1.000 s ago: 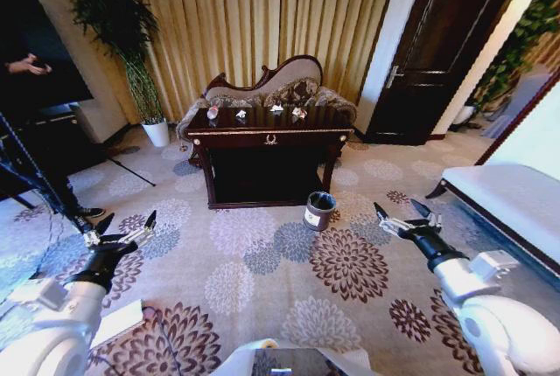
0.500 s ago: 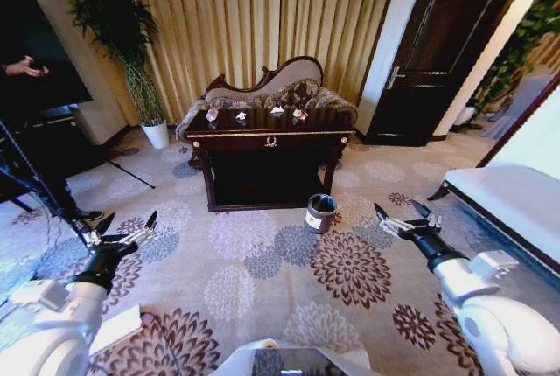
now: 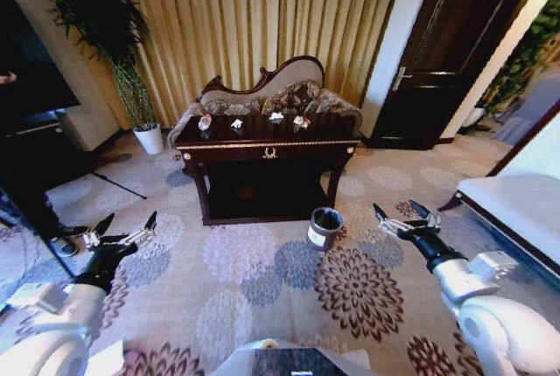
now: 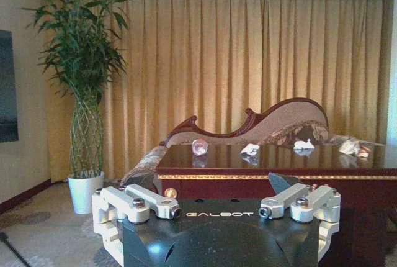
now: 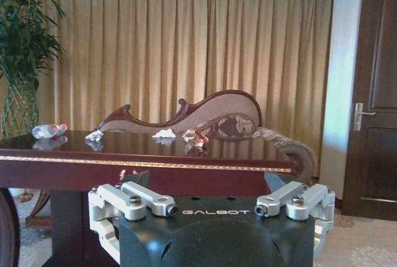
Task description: Move to the front of the table and place the trash on the table into the trash bin.
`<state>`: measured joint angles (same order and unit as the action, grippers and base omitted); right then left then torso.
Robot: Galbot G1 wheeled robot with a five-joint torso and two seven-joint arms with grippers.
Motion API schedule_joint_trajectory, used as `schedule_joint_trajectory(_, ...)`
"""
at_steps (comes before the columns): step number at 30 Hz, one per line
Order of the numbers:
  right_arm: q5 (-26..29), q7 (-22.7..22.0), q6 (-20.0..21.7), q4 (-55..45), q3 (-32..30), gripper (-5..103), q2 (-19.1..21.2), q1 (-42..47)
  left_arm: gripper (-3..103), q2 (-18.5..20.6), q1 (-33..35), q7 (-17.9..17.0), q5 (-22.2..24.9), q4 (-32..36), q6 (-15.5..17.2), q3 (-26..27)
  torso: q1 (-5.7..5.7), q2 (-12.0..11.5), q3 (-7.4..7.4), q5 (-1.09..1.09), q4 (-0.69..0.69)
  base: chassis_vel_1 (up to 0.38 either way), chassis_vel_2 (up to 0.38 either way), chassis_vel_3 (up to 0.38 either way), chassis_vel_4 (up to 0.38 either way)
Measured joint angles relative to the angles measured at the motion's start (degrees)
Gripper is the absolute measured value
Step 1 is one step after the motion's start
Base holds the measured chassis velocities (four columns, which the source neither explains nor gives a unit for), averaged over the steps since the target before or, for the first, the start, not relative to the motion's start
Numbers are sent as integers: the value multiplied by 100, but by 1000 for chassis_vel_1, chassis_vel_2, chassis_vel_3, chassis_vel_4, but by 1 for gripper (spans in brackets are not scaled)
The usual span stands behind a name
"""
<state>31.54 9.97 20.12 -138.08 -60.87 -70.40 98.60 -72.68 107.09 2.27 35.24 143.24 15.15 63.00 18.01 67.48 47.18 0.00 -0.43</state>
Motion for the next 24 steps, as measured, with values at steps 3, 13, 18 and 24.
schedule_joint_trajectory(3,0,5,-1,2,8,100,-4,1,100,-4,9,13,-1,0,-14,5,2,-1,0,0,-1,-367,394,361,-389)
schedule_joint_trajectory(13,0,6,-6,7,21,100,-13,8,100,-18,8,21,-3,-1,-26,6,0,0,-1,-3,0,-326,343,352,-338)
schedule_joint_trajectory(18,-7,14,-8,6,33,100,-29,34,100,-29,15,28,-9,0,-31,-5,-2,1,-1,-2,-1,-370,307,358,-358)
schedule_joint_trajectory(24,-12,19,-10,-4,53,100,-36,34,100,-29,24,34,-9,0,-40,9,-2,1,0,0,0,-350,381,348,-382)
